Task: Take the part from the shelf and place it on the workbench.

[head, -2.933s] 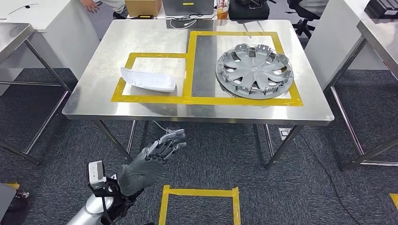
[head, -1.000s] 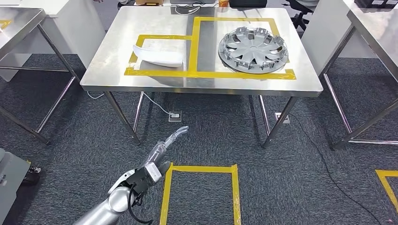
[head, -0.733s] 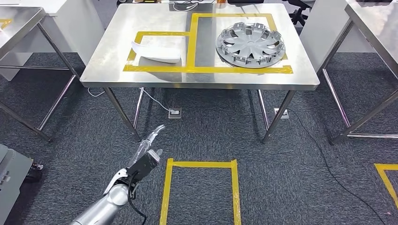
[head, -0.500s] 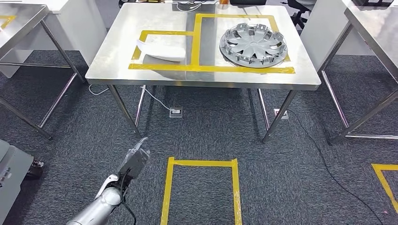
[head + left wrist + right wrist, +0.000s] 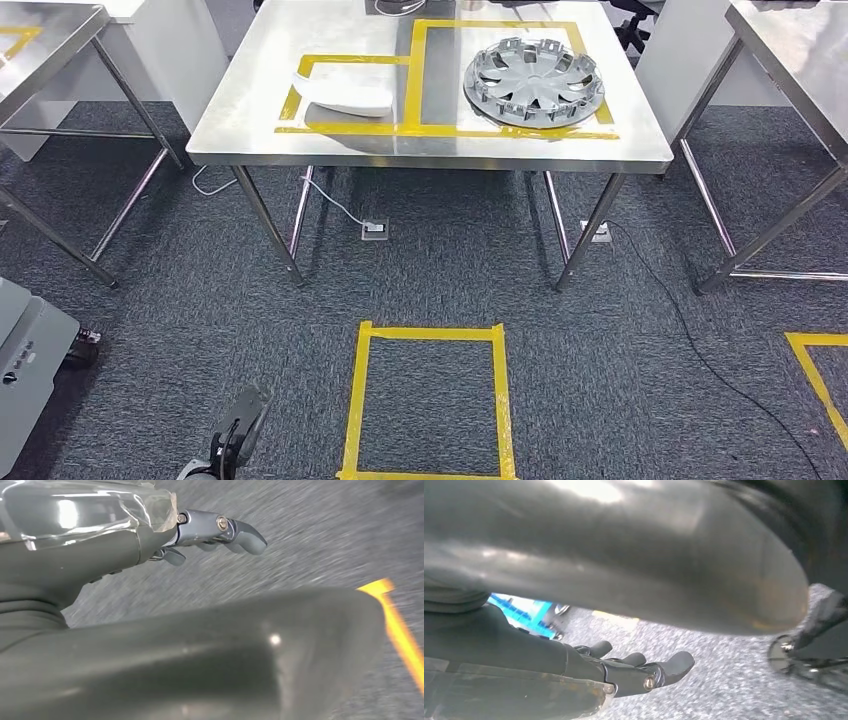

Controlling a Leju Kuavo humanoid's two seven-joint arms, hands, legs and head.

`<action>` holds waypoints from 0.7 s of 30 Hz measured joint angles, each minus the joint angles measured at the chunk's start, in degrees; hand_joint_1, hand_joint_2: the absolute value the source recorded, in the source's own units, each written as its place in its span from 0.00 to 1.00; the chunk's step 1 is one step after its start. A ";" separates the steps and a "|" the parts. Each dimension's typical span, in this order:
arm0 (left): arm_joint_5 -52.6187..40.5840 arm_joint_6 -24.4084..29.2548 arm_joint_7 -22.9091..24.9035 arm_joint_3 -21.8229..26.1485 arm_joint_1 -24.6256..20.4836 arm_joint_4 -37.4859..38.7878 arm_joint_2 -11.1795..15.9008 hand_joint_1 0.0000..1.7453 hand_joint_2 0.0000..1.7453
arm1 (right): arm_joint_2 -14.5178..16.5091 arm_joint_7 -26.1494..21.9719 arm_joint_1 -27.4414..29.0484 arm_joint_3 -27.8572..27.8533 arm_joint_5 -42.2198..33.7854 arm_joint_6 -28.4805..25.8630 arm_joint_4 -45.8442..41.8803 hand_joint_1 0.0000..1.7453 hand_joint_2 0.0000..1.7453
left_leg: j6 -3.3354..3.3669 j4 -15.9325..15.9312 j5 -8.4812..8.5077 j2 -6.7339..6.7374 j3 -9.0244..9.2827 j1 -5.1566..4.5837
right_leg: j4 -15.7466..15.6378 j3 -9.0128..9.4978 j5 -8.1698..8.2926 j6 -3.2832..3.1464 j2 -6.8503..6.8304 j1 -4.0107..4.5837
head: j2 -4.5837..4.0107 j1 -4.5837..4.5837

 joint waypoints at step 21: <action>5.29 -2.15 -0.13 4.53 5.61 6.29 0.50 0.00 0.00 | -0.66 -2.51 0.32 0.52 0.37 2.08 0.00 0.00 0.00 | 2.26 -1.80 -2.55 -0.17 3.87 0.20 | 16.68 -10.34 -4.99 0.63 -0.23 -0.19 | 0.00 0.27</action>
